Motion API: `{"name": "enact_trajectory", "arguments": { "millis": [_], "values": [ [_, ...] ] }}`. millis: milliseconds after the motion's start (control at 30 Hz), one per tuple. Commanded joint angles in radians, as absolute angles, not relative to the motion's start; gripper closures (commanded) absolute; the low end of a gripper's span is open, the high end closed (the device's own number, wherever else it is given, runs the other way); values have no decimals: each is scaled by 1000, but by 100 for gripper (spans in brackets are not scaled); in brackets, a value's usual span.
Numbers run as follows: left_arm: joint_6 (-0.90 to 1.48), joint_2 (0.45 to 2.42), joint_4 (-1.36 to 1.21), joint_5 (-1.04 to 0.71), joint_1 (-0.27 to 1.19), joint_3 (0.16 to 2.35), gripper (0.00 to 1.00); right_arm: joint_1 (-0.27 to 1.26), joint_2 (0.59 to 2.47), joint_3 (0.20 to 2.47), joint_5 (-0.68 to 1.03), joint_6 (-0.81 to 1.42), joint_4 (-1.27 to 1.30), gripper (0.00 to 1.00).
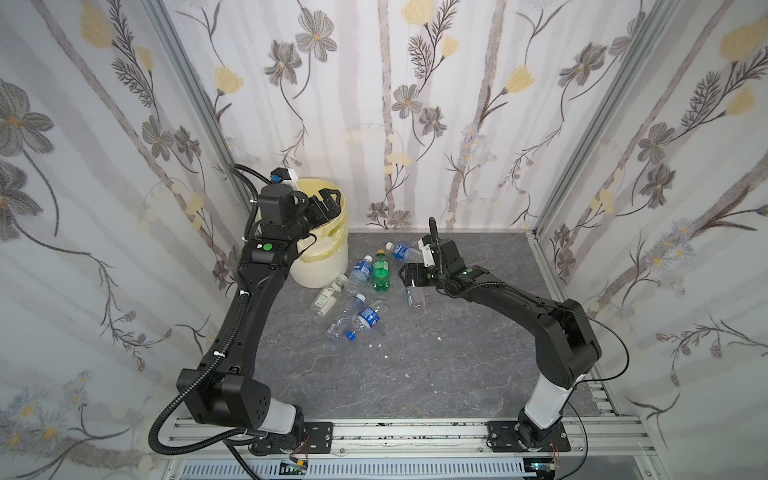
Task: Throw the plastic bottles in the bin
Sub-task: 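Lower the right gripper onto the Pocari Sweat bottle and close while the left returns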
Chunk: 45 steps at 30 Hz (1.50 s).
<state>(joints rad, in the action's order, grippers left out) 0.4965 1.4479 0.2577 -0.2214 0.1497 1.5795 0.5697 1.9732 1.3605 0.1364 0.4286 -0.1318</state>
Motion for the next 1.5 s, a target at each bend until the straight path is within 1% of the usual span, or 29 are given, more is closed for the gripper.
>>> {"name": "enact_trajectory", "arguments": {
  "millis": [0,133,300,400,600,800,967,1067,1333,1467],
  "values": [
    [486,1425,227,-202,165,1550,0,554,2054,1446,183,423,-115,0],
    [494,1410,225,-223,183,1494,0,549,2150,1554,167,425,-151,0],
    [498,1409,225,-228,222,1441,0,551,2222,1615,180,436,-156,0],
    [513,1405,223,-222,245,1421,0,551,2269,1660,145,427,-187,0],
    [527,1398,219,-217,291,1381,0,508,2281,1721,102,385,-186,0],
    [519,1391,212,-211,310,1344,0,458,2360,1899,65,356,-224,0],
    [524,1404,206,-224,321,1333,0,431,2558,2178,76,338,-362,0],
    [522,1420,203,-236,332,1330,0,412,2629,2263,84,339,-373,0],
    [506,1466,198,-229,356,1318,0,390,2679,2287,106,328,-356,0],
    [504,1479,198,-219,360,1315,0,389,2704,2287,147,338,-354,0]
  ]
}}
